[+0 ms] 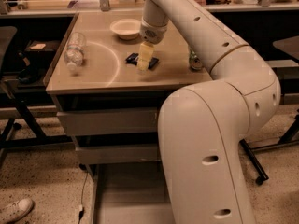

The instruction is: Place rxbar blueberry into bottom drawer

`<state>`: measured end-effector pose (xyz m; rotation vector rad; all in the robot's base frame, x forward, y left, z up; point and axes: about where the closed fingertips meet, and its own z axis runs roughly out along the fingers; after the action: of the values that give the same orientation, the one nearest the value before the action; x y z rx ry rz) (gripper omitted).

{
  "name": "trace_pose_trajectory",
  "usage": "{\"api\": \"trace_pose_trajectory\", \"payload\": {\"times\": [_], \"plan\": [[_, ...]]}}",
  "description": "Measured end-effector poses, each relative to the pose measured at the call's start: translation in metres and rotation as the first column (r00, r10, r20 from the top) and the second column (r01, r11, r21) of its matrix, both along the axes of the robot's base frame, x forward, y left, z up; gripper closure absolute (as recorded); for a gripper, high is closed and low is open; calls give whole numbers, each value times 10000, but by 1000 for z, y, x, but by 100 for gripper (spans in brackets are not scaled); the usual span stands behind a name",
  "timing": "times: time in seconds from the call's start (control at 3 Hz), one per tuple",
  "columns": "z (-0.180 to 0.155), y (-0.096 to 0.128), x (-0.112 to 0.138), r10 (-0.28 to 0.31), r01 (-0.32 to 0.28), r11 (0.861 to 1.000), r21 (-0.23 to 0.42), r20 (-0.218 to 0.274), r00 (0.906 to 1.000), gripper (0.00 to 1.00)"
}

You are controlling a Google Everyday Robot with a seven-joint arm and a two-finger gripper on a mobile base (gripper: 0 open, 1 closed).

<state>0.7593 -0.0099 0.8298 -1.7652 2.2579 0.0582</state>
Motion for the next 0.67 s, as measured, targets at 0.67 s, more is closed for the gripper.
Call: {"api": "trace_pose_trajectory", "payload": {"times": [0.67], "plan": [[-9, 1, 2, 73, -72, 10000, 32, -156, 9999, 18]]}}
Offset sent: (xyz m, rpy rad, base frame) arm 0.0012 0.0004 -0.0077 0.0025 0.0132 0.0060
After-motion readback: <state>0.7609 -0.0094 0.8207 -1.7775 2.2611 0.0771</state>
